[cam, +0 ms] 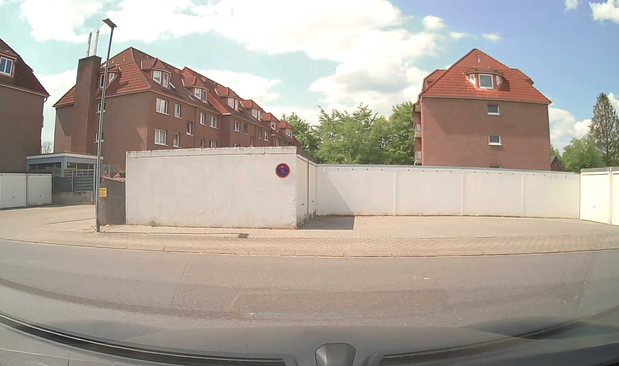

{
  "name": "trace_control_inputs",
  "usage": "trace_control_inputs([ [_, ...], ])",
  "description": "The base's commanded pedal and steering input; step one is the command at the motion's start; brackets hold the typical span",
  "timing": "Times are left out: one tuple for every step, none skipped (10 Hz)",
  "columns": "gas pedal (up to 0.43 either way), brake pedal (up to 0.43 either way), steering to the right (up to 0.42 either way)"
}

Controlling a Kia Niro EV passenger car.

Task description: Follow the waypoints while adhering to traffic rules and regulations

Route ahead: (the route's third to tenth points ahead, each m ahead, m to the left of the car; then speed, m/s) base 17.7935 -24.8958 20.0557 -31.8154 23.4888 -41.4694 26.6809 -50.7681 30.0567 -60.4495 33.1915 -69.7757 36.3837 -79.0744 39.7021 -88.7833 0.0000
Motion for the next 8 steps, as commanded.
trace_control_inputs([
  [0.000,0.567,-0.004],
  [0.000,0.567,-0.004],
  [0.000,0.567,-0.004],
  [0.000,0.567,-0.004],
  [0.000,0.567,-0.004],
  [0.000,0.573,-0.004],
  [0.000,0.567,-0.004],
  [0.000,0.567,-0.004],
])
